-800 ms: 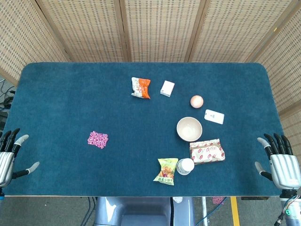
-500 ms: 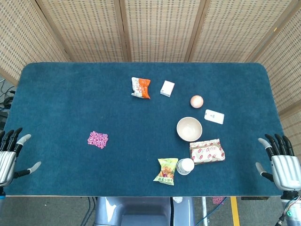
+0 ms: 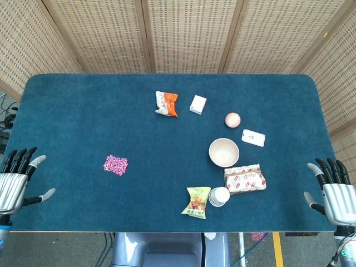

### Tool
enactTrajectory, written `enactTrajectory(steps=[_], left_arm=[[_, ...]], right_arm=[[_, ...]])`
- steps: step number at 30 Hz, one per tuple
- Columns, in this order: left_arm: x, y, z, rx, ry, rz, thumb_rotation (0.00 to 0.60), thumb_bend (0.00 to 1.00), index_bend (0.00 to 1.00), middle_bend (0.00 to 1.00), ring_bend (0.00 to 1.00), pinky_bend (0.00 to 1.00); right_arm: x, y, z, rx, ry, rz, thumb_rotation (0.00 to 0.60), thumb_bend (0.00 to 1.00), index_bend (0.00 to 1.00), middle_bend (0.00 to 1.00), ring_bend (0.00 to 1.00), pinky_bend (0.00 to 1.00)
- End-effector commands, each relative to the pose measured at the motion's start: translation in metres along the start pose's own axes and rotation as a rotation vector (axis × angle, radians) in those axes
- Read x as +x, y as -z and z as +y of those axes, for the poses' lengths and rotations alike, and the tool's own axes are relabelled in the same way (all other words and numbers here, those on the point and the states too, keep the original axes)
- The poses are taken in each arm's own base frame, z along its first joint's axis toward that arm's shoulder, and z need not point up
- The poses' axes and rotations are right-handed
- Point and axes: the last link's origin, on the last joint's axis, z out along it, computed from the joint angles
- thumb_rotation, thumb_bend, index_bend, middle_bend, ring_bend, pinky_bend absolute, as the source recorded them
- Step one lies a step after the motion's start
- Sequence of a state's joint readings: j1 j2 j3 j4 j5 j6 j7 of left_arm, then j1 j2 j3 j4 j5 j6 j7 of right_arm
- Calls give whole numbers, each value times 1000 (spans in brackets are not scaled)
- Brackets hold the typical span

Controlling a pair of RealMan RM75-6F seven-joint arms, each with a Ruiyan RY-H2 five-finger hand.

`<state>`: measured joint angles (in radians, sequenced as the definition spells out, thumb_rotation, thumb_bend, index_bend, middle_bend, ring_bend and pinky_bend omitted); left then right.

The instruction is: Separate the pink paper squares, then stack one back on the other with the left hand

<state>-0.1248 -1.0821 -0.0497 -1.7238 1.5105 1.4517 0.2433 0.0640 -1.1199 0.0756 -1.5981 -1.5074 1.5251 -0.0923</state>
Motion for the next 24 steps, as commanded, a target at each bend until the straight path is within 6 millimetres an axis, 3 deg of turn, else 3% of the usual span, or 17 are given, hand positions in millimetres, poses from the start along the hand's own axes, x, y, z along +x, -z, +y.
enactTrajectory(steps=[1, 9, 20, 24], left_arm=[[0, -2, 1, 1, 4, -1, 403, 171, 176, 59, 54, 0], [-7, -15, 11, -56, 41, -112, 397, 129, 176, 59, 54, 0], [-21, -51, 36, -173, 149, -310, 157, 32, 175, 53, 51, 0], [-25, -59, 44, -213, 179, -351, 132, 31, 175, 45, 43, 0]], right_arm=[[-1, 1, 1, -2, -1, -1, 600, 311, 174, 124, 0, 0], [-2, -2, 0, 6, -1, -7, 600, 311, 174, 124, 0, 0], [-2, 1, 2, -15, -1, -6, 600, 311, 174, 123, 0, 0], [-2, 2, 1, -16, 2, -5, 600, 311, 174, 124, 0, 0]])
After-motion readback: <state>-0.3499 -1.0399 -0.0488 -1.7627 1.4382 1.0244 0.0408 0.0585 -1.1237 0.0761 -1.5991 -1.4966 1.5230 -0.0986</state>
